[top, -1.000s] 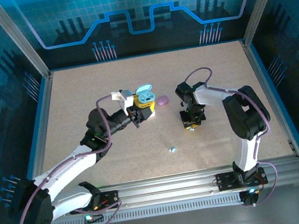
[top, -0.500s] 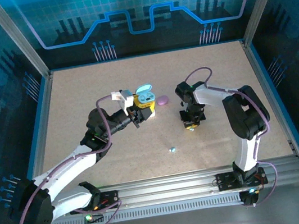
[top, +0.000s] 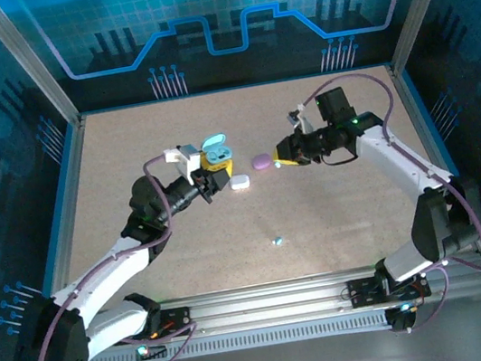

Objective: Insert wireless bluetooth earbuds into charging case

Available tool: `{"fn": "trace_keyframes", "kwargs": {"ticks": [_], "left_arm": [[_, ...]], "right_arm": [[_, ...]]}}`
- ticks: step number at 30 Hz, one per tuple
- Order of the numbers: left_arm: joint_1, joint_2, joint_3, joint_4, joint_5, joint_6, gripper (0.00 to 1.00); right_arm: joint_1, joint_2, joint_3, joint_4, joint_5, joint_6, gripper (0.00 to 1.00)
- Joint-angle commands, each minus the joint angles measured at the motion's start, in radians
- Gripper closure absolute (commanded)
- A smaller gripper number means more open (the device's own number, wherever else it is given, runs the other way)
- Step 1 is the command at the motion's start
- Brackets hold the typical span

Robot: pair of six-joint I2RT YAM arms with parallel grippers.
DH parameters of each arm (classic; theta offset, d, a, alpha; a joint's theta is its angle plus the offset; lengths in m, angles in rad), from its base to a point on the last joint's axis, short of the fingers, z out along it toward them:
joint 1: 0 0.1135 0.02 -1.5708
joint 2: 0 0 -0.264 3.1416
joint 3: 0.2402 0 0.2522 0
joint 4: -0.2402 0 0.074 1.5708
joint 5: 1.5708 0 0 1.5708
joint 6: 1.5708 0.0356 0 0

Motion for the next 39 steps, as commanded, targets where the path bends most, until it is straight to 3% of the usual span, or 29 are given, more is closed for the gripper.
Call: {"fn": "trace_keyframes", "kwargs": {"ticks": [1, 6, 15, 24, 31, 34, 39], "left_arm": [[0.011, -0.025, -0.015, 0.018, -0.001, 0.001, 0.70], [0.011, -0.019, -0.018, 0.014, 0.032, 0.010, 0.70], [-0.003, 0.012, -0.024, 0.074, 0.120, 0.047, 0.70], [-0.040, 0.021, -0.015, 0.072, 0.117, 0.106, 0.70], [-0.049, 0.033, -0.009, 0.060, 0.078, 0.115, 0.70], [-0.049, 0.040, -0.008, 0.055, 0.062, 0.118, 0.70], [-0.049, 0.051, -0.005, 0.043, 0.040, 0.124, 0.70]], "right_arm": [[0.001, 0.027, 0.042, 0.134, -0.301, 0.127, 0.82], [0.031, 0.045, 0.115, 0.134, -0.371, 0.142, 0.81], [0.086, 0.047, 0.169, 0.177, -0.377, 0.190, 0.81], [0.097, 0.044, 0.186, 0.190, -0.366, 0.232, 0.81], [0.099, 0.049, 0.123, 0.287, -0.211, 0.457, 0.81], [0.100, 0.048, 0.063, 0.424, -0.195, 0.570, 0.82], [0.107, 0.050, 0.033, 0.484, -0.178, 0.624, 0.82]]}}
